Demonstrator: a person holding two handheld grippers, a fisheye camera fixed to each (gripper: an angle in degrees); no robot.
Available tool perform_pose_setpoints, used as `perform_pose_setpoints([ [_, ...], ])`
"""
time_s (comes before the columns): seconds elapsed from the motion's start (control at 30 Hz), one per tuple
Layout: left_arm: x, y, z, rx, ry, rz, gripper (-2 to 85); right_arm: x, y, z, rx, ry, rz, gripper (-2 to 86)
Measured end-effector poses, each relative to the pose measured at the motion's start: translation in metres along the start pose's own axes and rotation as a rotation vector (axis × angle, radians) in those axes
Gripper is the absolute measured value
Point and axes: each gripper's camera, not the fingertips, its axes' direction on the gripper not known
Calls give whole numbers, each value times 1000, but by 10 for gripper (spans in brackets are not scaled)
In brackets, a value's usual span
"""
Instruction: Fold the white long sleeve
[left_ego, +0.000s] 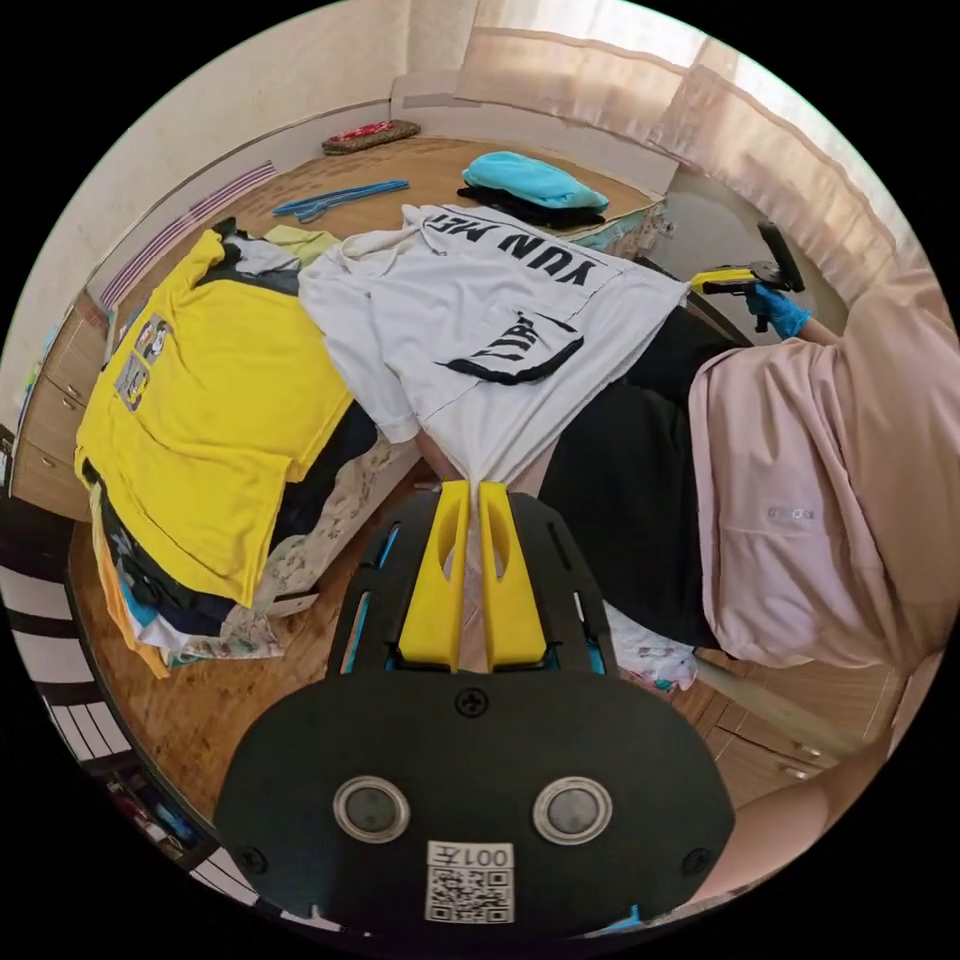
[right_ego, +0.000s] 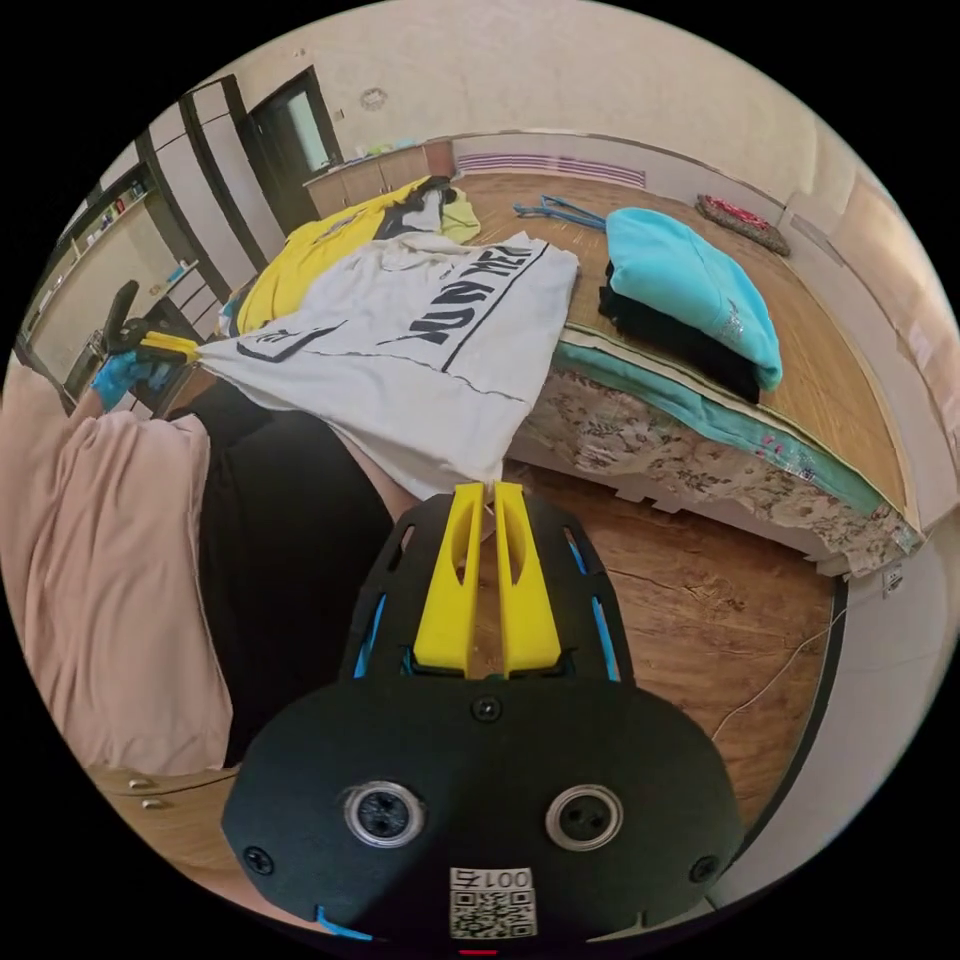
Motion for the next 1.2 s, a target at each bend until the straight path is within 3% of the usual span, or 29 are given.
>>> perform_pose_setpoints([
  [0.7, -16, 1, 25, -11, 74, -94, -13, 36, 36, 51, 81, -264, 256, 95],
  [0.93, -16, -4, 26, -25, 75, -91, -14, 22, 30, 61, 29, -180, 246, 52],
  [1.2, -21, -15, 6, 0, 71, -37, -14, 2, 5, -6, 105, 113, 152, 27],
])
